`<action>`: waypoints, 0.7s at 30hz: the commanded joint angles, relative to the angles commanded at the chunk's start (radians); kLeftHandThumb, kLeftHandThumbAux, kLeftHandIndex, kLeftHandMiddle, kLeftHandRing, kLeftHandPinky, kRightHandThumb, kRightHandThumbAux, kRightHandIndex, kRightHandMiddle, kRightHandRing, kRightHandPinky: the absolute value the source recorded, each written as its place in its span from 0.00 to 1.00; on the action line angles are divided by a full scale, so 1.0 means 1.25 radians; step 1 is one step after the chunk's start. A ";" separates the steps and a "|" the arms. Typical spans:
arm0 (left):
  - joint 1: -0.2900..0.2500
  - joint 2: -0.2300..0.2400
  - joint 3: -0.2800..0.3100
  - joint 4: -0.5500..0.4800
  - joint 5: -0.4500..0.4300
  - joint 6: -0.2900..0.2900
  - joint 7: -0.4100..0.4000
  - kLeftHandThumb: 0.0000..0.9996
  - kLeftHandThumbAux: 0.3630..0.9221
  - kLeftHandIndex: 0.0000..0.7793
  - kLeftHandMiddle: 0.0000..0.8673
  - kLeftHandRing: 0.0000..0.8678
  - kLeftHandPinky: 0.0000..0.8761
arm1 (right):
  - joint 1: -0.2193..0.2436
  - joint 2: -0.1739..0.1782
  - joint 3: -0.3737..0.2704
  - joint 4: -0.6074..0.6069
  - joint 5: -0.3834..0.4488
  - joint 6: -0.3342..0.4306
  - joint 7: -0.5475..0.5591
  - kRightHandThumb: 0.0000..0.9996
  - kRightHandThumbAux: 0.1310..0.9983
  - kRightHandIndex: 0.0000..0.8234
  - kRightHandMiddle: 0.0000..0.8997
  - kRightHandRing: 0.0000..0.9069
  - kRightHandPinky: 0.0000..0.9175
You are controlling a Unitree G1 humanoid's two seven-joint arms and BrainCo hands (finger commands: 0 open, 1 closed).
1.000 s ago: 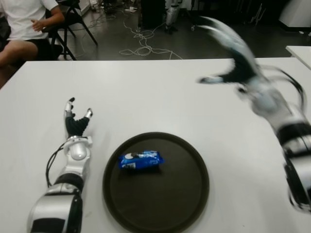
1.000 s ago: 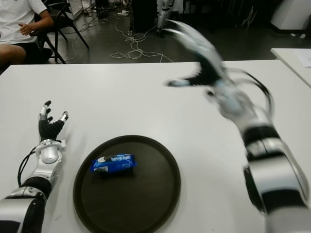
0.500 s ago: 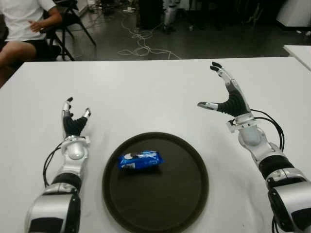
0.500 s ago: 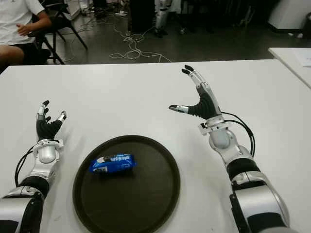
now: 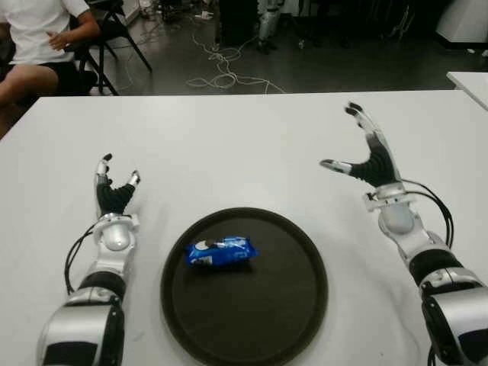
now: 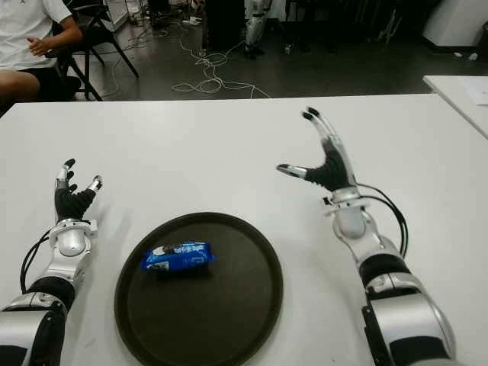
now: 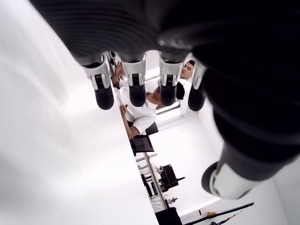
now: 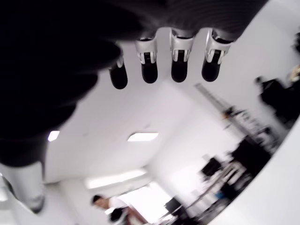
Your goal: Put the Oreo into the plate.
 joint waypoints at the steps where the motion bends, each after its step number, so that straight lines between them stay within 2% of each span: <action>1: 0.000 0.000 0.000 0.000 0.000 0.001 0.000 0.00 0.65 0.03 0.03 0.02 0.02 | 0.002 0.001 0.000 -0.001 -0.001 0.001 -0.004 0.00 0.60 0.00 0.00 0.00 0.00; 5: 0.000 0.001 -0.002 -0.001 0.003 0.006 0.005 0.00 0.64 0.03 0.03 0.01 0.01 | 0.006 0.021 -0.005 -0.004 0.002 0.001 -0.035 0.00 0.59 0.00 0.00 0.00 0.00; 11: 0.000 0.002 -0.003 0.000 0.005 0.008 0.006 0.00 0.64 0.03 0.02 0.01 0.01 | 0.006 0.049 -0.032 0.001 0.048 -0.017 -0.017 0.00 0.57 0.00 0.00 0.00 0.00; 21: 0.003 0.010 -0.009 -0.001 0.011 0.001 0.006 0.00 0.66 0.03 0.04 0.02 0.02 | -0.002 0.072 -0.043 0.005 0.060 -0.008 -0.026 0.00 0.58 0.00 0.00 0.00 0.00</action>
